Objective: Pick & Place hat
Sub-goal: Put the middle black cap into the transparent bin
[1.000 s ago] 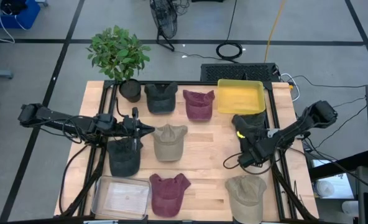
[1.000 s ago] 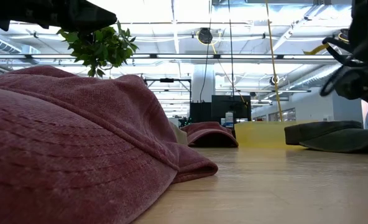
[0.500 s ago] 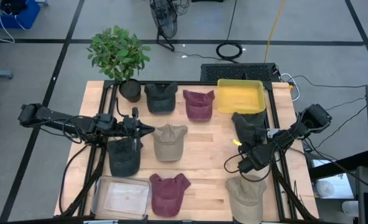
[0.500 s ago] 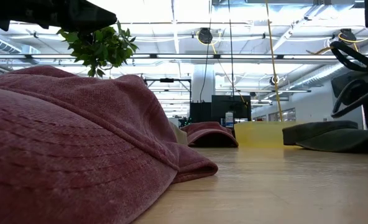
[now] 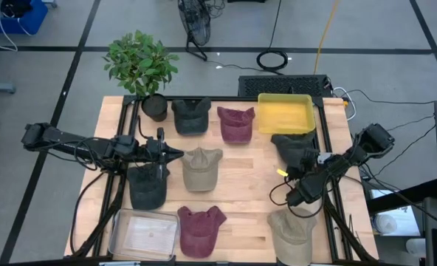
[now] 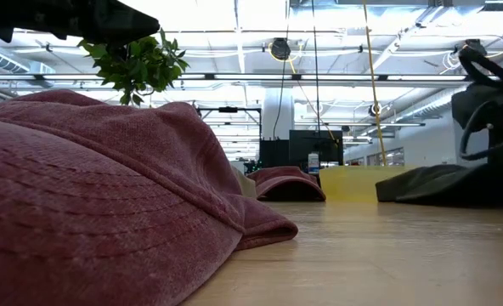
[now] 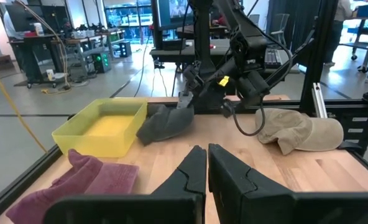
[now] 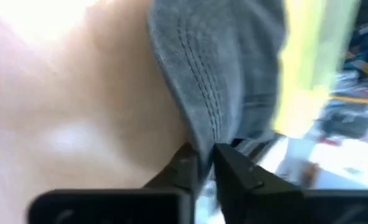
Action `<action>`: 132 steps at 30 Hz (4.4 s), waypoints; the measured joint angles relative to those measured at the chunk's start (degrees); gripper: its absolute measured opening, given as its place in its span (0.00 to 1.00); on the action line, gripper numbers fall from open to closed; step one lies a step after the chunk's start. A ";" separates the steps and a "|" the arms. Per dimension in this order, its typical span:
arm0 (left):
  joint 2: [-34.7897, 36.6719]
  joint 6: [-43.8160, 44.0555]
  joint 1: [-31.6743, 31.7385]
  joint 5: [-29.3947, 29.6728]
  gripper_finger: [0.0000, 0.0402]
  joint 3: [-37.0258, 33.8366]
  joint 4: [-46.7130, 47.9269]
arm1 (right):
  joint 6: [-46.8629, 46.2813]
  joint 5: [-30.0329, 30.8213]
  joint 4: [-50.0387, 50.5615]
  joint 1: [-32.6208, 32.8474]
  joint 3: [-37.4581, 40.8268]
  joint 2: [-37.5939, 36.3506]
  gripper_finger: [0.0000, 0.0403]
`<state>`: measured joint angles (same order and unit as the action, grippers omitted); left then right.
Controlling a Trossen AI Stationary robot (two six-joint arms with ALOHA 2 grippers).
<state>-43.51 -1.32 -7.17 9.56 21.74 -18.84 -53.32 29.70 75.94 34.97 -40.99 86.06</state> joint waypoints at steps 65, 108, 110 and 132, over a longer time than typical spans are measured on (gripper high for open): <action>-46.48 -16.42 -10.74 20.62 0.68 30.92 -5.20 | 41.84 -13.44 -31.69 -26.71 -37.18 1.00 0.01; -50.25 -10.61 -7.67 23.72 0.03 33.20 -2.17 | 47.25 -13.95 -31.78 -24.62 -37.07 0.83 0.12; -50.24 -10.58 -8.06 24.09 0.04 33.20 -3.31 | 48.62 -13.97 -31.61 -23.85 -37.07 -0.73 0.17; -23.61 -5.66 -27.02 28.31 0.04 33.22 7.93 | 39.37 -13.16 -33.59 -14.41 -25.85 -20.30 0.35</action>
<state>-67.11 -6.98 -34.19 37.87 54.95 -10.91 -13.95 16.53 42.35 20.56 -66.84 65.76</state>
